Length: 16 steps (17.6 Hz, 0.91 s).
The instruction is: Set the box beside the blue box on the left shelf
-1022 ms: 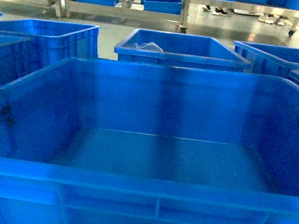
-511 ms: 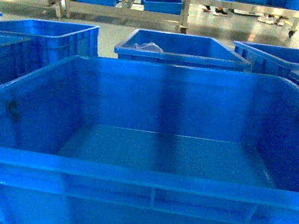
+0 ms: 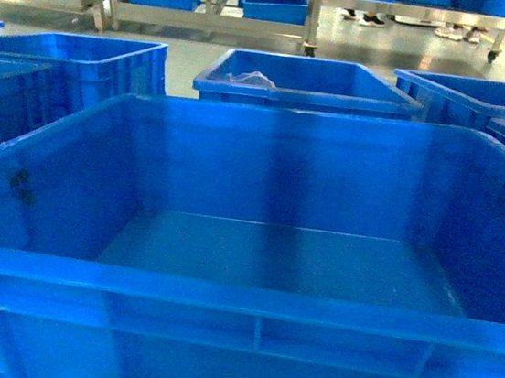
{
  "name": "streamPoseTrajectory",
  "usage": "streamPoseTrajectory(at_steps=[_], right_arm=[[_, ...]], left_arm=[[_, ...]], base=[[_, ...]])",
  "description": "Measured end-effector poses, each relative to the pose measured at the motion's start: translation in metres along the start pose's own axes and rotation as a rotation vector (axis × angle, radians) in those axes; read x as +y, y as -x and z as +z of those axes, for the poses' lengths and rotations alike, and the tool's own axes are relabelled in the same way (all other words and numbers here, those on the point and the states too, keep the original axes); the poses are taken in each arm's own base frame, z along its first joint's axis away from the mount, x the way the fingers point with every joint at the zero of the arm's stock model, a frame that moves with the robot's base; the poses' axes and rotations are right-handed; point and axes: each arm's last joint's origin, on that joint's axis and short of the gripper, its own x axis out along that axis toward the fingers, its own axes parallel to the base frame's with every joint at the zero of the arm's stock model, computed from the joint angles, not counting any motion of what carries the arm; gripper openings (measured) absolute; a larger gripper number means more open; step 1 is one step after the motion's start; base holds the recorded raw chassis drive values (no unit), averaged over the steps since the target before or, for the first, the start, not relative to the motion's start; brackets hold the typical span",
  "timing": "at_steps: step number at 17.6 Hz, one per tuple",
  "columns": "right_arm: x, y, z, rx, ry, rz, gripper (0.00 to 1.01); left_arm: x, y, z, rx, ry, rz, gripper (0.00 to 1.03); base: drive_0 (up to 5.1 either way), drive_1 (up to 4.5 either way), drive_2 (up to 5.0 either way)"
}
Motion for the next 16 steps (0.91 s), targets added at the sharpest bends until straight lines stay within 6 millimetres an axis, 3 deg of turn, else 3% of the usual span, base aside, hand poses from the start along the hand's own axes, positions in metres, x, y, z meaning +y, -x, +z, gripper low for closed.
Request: streamPoseTrajectory(at_steps=[9, 16], right_arm=[[0.000, 0.023, -0.016, -0.009, 0.000, 0.000, 0.02], [0.000, 0.037, -0.013, -0.026, 0.000, 0.001, 0.02]], left_arm=[[0.001, 0.027, -0.017, 0.002, 0.000, -0.003, 0.03], [0.001, 0.045, -0.010, -0.031, 0.000, -0.004, 0.03]], base=[[0.0, 0.00, 0.0], [0.0, 0.00, 0.0]])
